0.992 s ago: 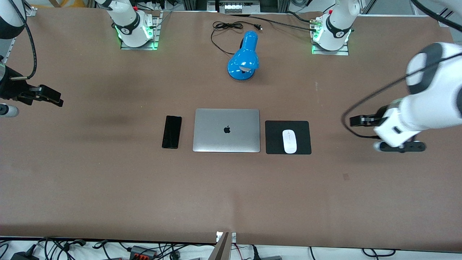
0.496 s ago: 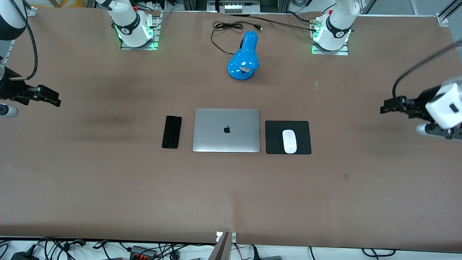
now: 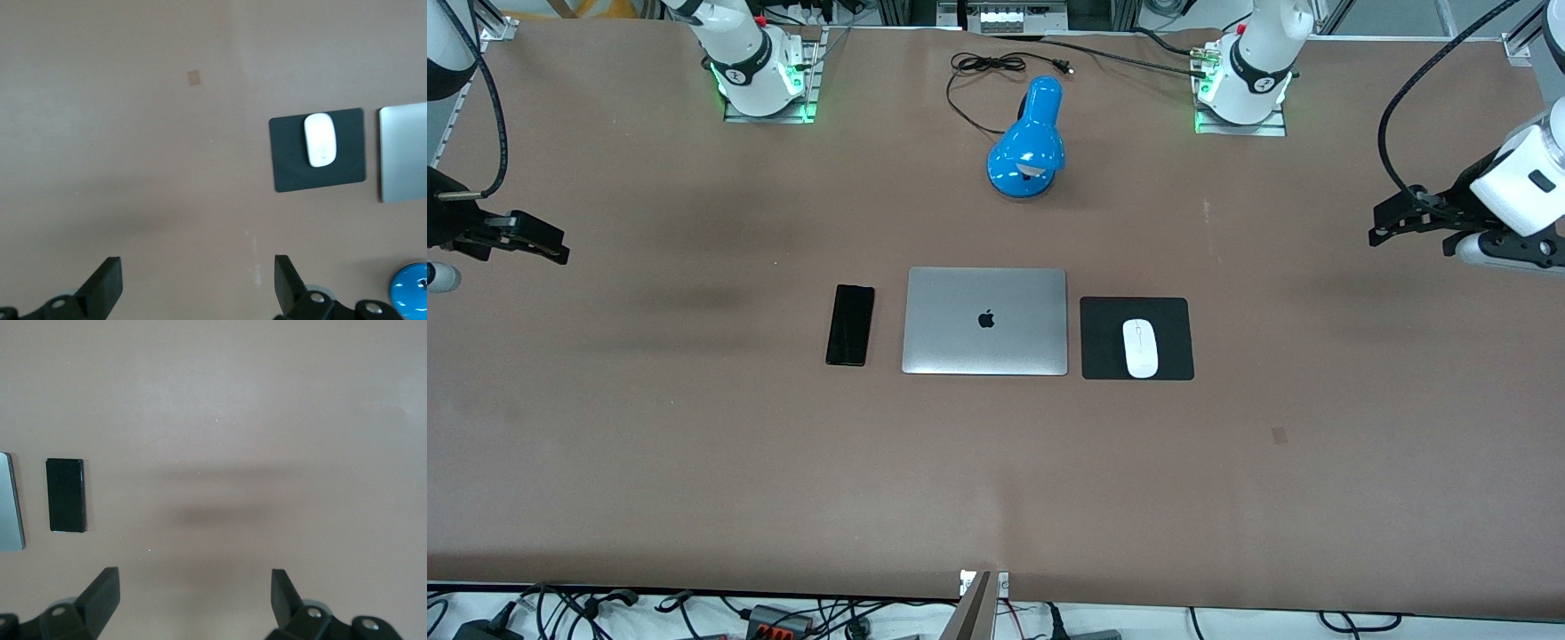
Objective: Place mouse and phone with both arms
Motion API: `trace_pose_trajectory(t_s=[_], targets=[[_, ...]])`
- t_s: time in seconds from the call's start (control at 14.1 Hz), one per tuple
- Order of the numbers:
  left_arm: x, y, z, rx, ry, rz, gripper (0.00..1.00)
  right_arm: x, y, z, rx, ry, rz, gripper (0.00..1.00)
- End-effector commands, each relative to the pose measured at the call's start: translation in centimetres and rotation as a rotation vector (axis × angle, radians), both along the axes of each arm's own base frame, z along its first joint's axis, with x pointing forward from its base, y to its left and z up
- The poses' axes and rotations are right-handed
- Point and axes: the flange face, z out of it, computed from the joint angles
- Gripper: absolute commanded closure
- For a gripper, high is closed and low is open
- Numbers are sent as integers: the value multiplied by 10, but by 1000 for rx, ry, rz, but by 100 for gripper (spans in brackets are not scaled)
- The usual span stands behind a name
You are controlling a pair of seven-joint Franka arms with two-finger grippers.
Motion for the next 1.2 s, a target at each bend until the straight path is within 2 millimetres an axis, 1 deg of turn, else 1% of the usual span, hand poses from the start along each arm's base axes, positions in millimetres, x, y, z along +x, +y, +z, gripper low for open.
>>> trace_pose_trajectory(t_s=[0.0, 0.28, 0.57, 0.78, 0.85, 0.92, 1.13], targets=[[-6, -11, 5, 46, 13, 24, 0, 2, -5, 4, 2, 11, 5, 0], [-6, -12, 5, 45, 18, 29, 0, 3, -5, 4, 0, 7, -4, 0], [-5, -17, 7, 42, 12, 22, 0, 5, -8, 0, 1, 6, -11, 0], [-5, -17, 9, 41, 9, 13, 0, 4, -10, -3, 1, 15, -16, 0], [-4, -17, 17, 37, -9, 13, 0, 5, -10, -2, 1, 13, -16, 0], [-1, -19, 22, 36, -19, 13, 0, 6, -10, -3, 1, 11, -14, 0], [1, -20, 22, 34, -20, 12, 0, 7, -10, -4, 0, 13, -13, 0]])
